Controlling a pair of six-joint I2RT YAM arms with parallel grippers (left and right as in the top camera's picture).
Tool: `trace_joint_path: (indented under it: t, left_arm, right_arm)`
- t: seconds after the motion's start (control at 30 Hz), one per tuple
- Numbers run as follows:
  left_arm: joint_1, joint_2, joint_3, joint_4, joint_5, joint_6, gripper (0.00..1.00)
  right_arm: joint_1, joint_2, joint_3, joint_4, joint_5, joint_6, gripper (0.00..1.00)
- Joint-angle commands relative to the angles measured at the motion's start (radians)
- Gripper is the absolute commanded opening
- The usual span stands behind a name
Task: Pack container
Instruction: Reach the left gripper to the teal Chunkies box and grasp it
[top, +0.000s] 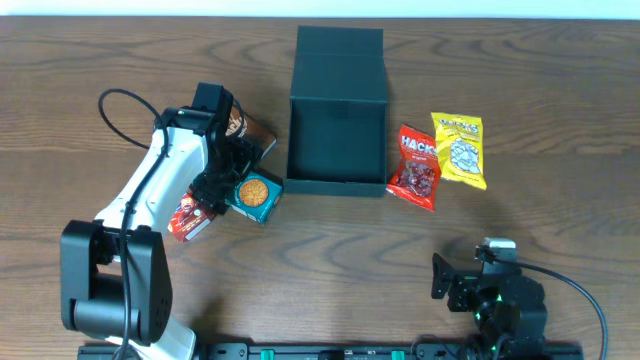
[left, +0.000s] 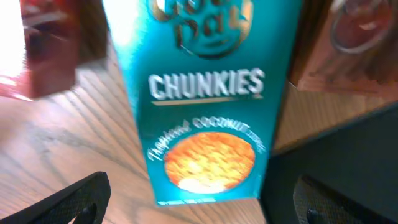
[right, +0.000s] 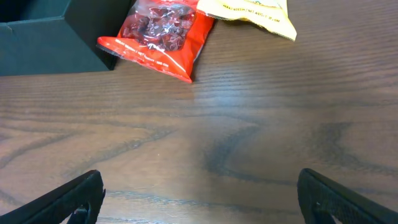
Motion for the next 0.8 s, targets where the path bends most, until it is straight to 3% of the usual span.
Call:
trace_joint_path:
  t: [0.0,0.77]
  left_arm:
    - [-0.003,-0.011,0.015,-0.002,-0.076,0.018,0.95]
    - [-0.003,0.167,0.013,0.074,-0.034,0.045,0.96]
  right_arm:
    - [-0.011,-0.006,-0.01,-0.01,-0.004,0.014,0.99]
    - [-0.011,-0.006,-0.01,-0.01,-0.003,0.014,0.99]
